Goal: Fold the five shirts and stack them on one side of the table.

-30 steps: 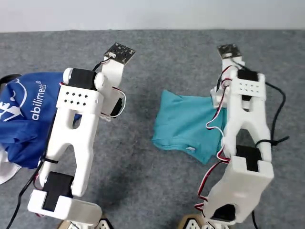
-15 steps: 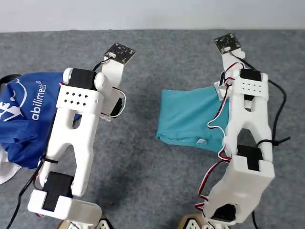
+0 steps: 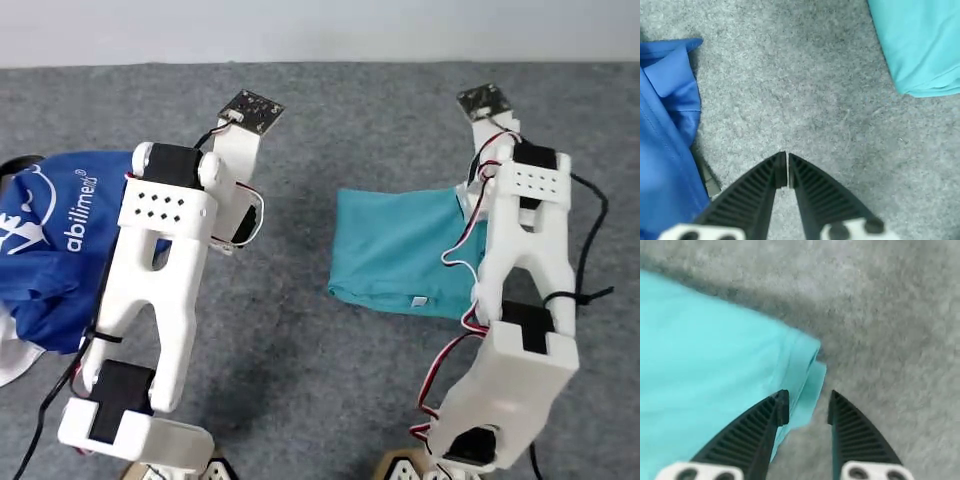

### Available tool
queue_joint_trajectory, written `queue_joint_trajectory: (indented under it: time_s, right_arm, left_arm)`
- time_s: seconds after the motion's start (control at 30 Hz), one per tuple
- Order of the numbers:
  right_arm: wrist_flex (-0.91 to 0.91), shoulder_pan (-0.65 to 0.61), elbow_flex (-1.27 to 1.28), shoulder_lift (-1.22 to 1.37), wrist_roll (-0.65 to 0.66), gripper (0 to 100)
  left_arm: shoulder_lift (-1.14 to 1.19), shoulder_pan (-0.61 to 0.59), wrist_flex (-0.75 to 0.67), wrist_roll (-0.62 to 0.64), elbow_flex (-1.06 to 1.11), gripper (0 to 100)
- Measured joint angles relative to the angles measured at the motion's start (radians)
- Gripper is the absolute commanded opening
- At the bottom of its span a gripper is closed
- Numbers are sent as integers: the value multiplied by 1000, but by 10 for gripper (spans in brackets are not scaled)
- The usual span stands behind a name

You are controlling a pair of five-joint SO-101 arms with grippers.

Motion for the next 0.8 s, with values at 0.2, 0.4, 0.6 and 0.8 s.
queue_joint_trajectory:
  time_s: [0.2, 0.4, 0.6, 0.8]
  right_arm:
    - [207, -15, -95, -68, -72, 151]
    - [402, -107, -98, -104, -81, 9]
    - [374, -109, 15, -110, -81, 9]
    - [212, -25, 302, -104, -81, 9]
  left_arm:
    - [0, 0, 0, 0, 51, 13]
    - [0, 0, 0, 0, 51, 13]
    - [0, 0, 0, 0, 51, 13]
    - [0, 0, 0, 0, 51, 13]
